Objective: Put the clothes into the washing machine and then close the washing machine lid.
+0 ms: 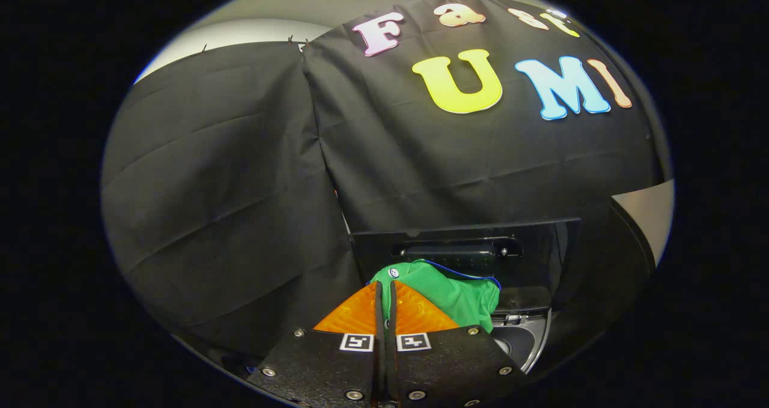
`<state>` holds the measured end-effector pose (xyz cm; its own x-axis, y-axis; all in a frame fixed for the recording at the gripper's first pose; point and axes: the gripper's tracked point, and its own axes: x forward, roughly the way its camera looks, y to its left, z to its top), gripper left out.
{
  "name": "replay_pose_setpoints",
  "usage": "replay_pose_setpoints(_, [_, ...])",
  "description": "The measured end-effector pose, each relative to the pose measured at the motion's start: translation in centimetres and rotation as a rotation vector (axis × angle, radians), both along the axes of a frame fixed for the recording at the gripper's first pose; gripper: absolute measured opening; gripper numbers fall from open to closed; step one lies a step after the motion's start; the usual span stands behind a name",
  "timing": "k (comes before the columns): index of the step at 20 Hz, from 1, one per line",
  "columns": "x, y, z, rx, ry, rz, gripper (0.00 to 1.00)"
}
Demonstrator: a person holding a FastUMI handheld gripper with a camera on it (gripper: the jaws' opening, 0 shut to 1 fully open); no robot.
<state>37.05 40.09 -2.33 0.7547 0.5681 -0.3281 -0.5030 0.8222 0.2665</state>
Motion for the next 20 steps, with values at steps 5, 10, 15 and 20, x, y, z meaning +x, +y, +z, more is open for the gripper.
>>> replay_pose_setpoints(5, [1.0, 0.1, -3.5, -0.056, 0.024, 0.002, 0.00])
replay_pose_setpoints(10, [1.8, -0.5, -7.0, -0.113, 0.054, -0.016, 0.00])
replay_pose_setpoints(15, [2.1, -1.4, -10.1, -0.170, 0.088, -0.031, 0.02])
replay_pose_setpoints(20, [1.9, -2.2, -10.0, -0.198, 0.056, -0.062, 0.21])
